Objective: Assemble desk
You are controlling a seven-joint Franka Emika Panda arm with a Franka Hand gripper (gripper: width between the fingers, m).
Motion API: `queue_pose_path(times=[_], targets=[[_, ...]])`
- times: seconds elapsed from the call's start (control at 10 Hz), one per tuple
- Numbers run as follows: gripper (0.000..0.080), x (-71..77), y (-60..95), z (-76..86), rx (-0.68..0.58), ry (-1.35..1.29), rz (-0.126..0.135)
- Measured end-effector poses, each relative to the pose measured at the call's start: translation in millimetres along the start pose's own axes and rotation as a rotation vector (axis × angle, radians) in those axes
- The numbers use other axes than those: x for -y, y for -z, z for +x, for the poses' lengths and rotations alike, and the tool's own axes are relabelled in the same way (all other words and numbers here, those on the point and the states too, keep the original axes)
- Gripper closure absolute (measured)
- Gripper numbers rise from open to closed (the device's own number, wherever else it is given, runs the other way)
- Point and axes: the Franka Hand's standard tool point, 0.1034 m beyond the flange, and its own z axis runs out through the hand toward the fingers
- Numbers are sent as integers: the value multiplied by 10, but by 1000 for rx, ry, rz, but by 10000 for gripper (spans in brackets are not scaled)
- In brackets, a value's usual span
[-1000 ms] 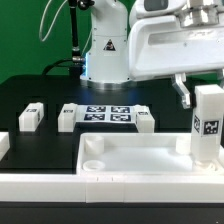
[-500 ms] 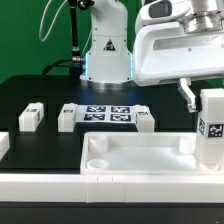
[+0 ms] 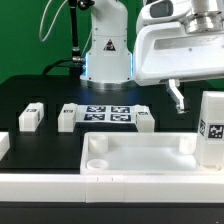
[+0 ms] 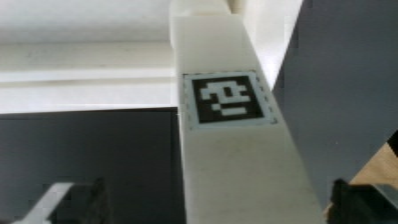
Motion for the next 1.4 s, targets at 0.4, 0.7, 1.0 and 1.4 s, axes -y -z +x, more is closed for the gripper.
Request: queue_pose_path(times=[0.4, 0.7, 1.0, 1.4], targets=[[152, 1, 0, 0, 0, 3, 0], [151, 7, -2, 1, 4, 3, 1], [151, 158, -32, 140, 122, -46, 16], [151, -7, -87, -2, 390, -33, 11]])
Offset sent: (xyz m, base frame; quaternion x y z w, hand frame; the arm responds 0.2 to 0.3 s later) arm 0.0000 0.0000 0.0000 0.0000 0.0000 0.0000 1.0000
